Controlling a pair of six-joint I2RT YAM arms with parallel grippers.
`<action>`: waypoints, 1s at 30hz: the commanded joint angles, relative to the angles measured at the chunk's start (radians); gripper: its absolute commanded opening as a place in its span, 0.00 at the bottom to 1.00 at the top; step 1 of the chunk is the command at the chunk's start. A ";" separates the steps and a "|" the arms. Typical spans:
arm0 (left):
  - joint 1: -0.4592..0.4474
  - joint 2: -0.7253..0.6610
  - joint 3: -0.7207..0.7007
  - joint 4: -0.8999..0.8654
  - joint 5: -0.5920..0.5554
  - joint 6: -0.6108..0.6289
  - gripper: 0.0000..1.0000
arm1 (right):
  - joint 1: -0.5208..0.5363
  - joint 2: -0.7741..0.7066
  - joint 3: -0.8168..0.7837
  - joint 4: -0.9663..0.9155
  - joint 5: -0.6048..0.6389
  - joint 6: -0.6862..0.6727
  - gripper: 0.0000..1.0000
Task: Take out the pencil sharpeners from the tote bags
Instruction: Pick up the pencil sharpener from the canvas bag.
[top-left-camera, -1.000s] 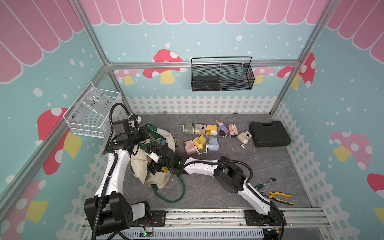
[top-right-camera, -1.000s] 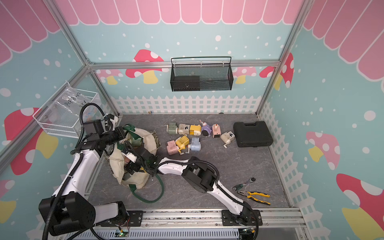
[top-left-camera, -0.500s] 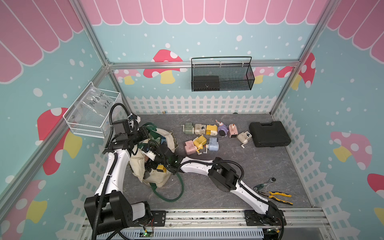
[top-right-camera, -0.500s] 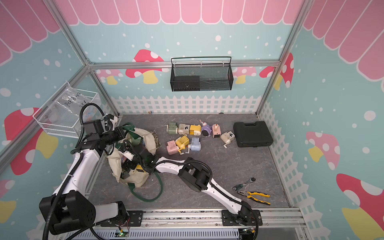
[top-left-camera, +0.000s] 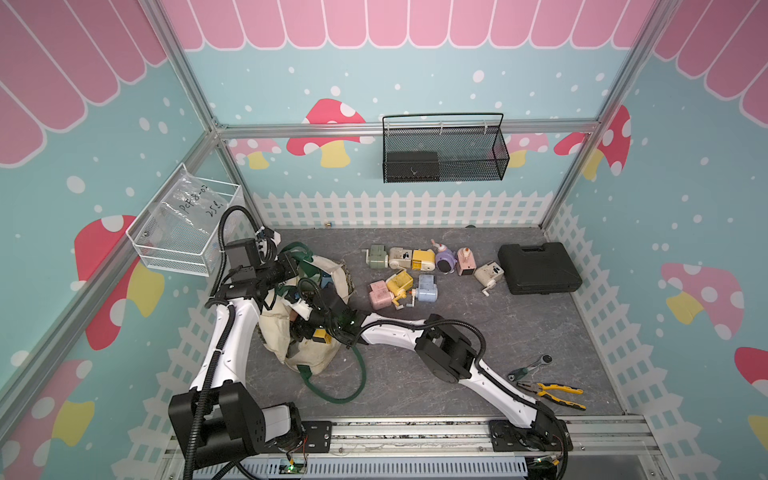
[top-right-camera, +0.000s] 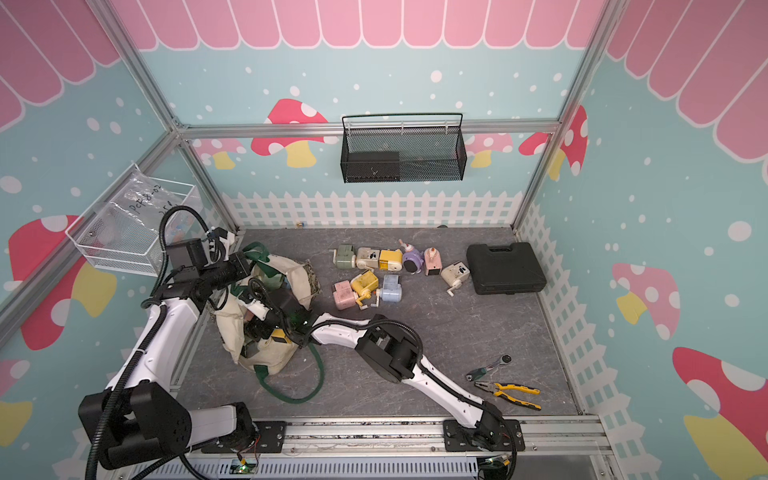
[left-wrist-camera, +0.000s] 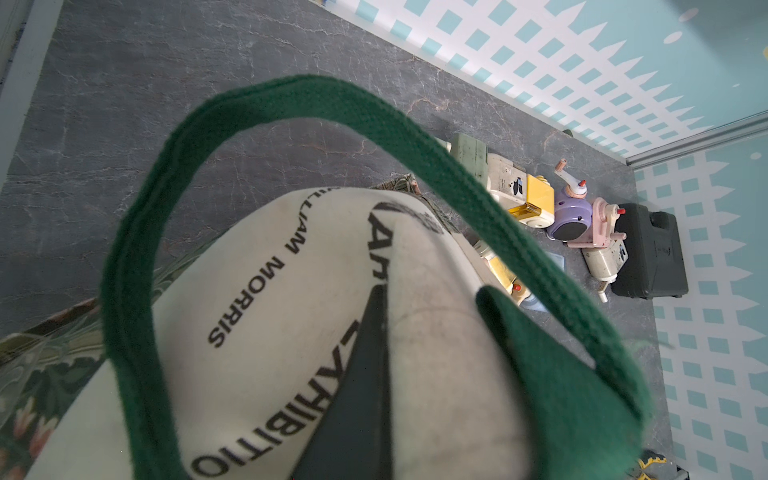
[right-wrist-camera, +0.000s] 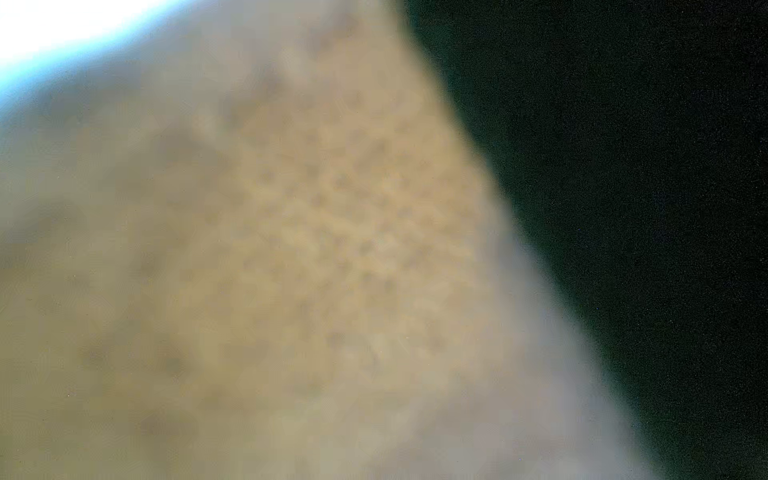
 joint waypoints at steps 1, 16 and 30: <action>-0.005 -0.023 0.027 0.082 0.061 -0.018 0.00 | -0.007 -0.012 -0.080 -0.124 -0.059 0.015 0.65; -0.005 -0.022 0.027 0.083 0.060 -0.020 0.00 | -0.007 -0.255 -0.355 -0.065 -0.058 -0.001 0.58; -0.005 -0.016 0.029 0.082 0.064 -0.022 0.00 | -0.009 -0.214 -0.273 -0.045 0.075 -0.002 0.86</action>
